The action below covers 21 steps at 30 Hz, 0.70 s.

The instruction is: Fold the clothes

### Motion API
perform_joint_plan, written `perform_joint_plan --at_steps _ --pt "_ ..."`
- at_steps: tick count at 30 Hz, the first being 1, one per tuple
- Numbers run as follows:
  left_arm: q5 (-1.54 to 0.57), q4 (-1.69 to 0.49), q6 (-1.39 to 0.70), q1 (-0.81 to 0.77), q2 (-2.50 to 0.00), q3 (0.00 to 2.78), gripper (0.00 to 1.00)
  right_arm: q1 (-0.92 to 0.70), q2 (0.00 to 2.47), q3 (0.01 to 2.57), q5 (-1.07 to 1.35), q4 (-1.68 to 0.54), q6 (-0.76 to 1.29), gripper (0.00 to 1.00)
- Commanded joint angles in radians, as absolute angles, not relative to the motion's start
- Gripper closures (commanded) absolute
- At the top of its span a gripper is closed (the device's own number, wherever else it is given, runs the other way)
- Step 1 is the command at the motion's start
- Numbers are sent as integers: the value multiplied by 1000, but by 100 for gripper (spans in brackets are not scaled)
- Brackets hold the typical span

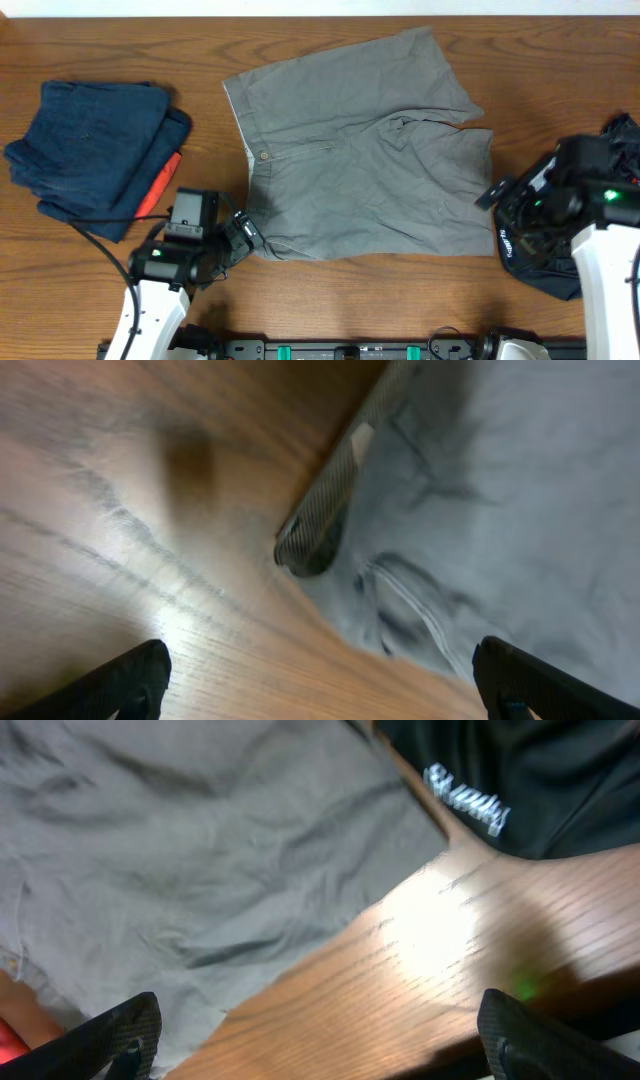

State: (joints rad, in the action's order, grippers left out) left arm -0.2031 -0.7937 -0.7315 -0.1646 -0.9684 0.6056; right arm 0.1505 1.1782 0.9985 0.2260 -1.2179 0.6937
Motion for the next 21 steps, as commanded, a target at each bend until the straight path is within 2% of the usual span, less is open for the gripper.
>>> perform_joint_plan --at_steps 1,3,8,11,16,18,21 --pt "-228 -717 -814 -163 -973 511 2 122 1144 911 278 -1180 788 1" --pt "-233 -644 -814 -163 -979 465 1 110 1140 862 282 -1153 819 1" --pt "-233 -501 -814 -163 -1000 393 12 86 1140 759 282 -1066 879 1" --pt "-233 -469 -814 -163 -1025 382 16 80 1140 709 281 -1026 905 1" --pt "-252 -441 -841 -163 -1087 382 33 80 1140 657 282 -998 913 1" --pt "-254 -429 -856 -165 -1114 382 37 79 1140 642 281 -994 913 1" --pt "-272 -403 -871 -165 -1155 382 49 79 1140 627 282 -987 913 1"
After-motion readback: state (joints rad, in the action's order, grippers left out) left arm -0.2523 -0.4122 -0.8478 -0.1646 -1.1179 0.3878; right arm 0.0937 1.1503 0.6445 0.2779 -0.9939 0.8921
